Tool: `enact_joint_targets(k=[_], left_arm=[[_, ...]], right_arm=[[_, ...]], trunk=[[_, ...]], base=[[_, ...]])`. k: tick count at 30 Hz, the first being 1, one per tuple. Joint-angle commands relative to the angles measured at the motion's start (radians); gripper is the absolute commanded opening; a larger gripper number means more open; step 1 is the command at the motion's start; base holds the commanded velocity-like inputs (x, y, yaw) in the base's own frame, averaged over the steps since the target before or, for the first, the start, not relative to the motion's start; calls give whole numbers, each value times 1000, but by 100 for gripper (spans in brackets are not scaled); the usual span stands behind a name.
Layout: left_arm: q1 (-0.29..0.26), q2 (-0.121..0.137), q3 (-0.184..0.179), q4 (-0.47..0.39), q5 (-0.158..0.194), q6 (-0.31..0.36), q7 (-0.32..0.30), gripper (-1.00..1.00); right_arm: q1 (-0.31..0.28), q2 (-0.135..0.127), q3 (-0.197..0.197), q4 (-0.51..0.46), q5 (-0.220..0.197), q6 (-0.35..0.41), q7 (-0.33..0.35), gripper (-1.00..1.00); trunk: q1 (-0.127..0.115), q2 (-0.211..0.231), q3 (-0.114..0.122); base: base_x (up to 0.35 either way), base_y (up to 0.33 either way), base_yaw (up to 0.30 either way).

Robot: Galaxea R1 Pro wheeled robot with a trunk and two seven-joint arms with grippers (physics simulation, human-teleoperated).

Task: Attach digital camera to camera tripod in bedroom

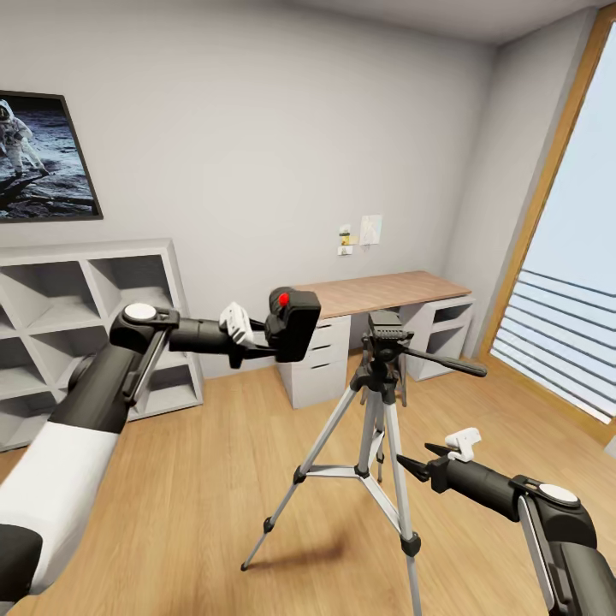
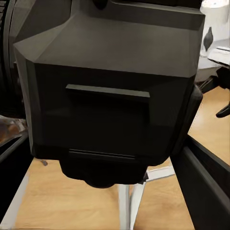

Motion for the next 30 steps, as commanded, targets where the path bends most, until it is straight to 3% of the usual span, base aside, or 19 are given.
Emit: enact_joint_targets(k=[1,6,25,30], left_arm=[[5,0,5,-1,-3,11,1,-100],[32,0,17,-1,-3,11,28,-100],[32,0,17,-1,-3,11,28,-100],[4,0,20,6,-5,-17,24,-100]], right_arm=[[-1,0,-2,-1,8,5,8,100],[-1,0,-2,-1,8,5,8,100],[-1,0,-2,-1,8,5,8,100],[-6,-1,3,4,8,2,-11,100]], trunk=[[1,-2,-2],[1,-2,-2],[1,-2,-2],[1,-2,-2]], base=[[0,0,0],[0,0,0],[0,0,0],[0,0,0]])
